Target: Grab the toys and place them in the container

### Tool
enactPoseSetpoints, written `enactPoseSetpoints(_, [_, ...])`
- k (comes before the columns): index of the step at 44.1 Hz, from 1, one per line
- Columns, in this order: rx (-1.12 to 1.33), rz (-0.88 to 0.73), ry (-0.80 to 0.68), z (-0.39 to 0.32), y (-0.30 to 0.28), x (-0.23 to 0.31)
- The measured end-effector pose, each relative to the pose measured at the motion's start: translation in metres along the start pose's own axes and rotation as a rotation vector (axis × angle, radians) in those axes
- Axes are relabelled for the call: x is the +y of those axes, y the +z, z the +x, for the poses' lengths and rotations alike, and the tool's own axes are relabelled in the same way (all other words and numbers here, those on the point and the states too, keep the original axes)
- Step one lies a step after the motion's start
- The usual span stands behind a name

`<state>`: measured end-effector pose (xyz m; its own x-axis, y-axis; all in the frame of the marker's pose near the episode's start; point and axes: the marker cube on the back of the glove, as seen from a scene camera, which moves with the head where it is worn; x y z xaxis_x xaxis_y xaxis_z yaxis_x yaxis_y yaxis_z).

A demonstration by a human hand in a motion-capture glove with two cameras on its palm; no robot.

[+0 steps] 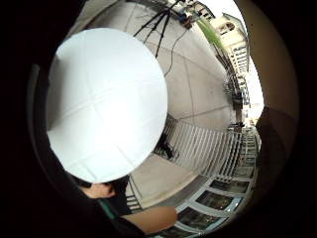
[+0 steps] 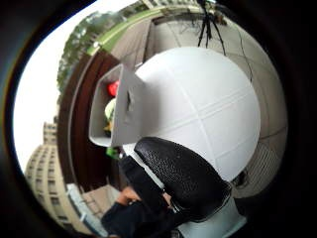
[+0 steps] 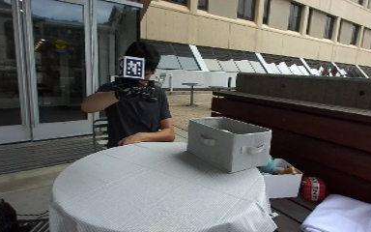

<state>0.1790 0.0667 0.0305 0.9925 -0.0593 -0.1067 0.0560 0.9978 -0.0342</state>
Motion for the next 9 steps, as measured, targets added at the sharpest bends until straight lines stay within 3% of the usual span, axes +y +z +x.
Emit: enactPoseSetpoints(9, [0.011, 0.048, 0.068, 0.015, 0.021, 0.006])
